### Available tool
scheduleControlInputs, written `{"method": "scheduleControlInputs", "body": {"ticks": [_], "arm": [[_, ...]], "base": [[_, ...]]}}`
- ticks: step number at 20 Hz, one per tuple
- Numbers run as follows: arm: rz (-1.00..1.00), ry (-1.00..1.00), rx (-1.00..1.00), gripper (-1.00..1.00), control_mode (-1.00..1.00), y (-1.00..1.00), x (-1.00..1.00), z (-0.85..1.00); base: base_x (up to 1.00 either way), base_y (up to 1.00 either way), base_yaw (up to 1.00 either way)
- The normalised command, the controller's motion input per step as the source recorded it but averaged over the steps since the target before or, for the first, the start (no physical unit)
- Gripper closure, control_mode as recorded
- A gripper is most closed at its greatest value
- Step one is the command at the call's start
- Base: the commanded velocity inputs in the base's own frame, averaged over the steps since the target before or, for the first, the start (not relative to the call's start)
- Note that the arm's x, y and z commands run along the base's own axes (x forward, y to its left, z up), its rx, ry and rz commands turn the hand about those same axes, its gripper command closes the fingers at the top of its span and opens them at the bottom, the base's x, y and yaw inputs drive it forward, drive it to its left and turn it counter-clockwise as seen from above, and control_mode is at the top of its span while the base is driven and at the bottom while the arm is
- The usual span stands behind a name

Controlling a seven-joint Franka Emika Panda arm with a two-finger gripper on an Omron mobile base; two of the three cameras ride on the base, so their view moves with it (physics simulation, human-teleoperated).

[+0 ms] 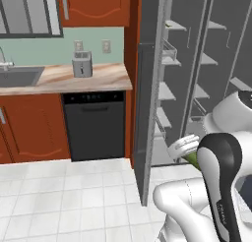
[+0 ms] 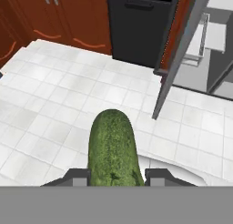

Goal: Gather the cucumber and lemon from the fridge and place them on a tray on the dining counter. Then gather the steak and fish from the fridge and place them on the other tray.

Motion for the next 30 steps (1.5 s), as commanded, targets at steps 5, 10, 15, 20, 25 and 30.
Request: {"method": "scheduleControlInputs", "body": {"ticks": [5,10,15,20,25,30], "arm": [[0.0,0.0,0.0,1.0,1.0,0.0,0.0,0.0],[0.0,0.0,0.0,1.0,1.0,0.0,0.0,0.0],[0.0,0.0,0.0,1.0,1.0,0.0,0.0,0.0],[0.0,0.0,0.0,1.0,1.0,0.0,0.0,0.0],[0.0,0.0,0.0,1.0,1.0,0.0,0.0,0.0],[0.0,0.0,0.0,1.0,1.0,0.0,0.0,0.0]], "base": [[-0.24,0.92,0.39],[-0.14,0.79,0.39],[-0.08,0.75,0.4],[-0.09,0.69,0.41],[-0.02,0.69,0.43],[-0.04,0.62,0.48]]}}
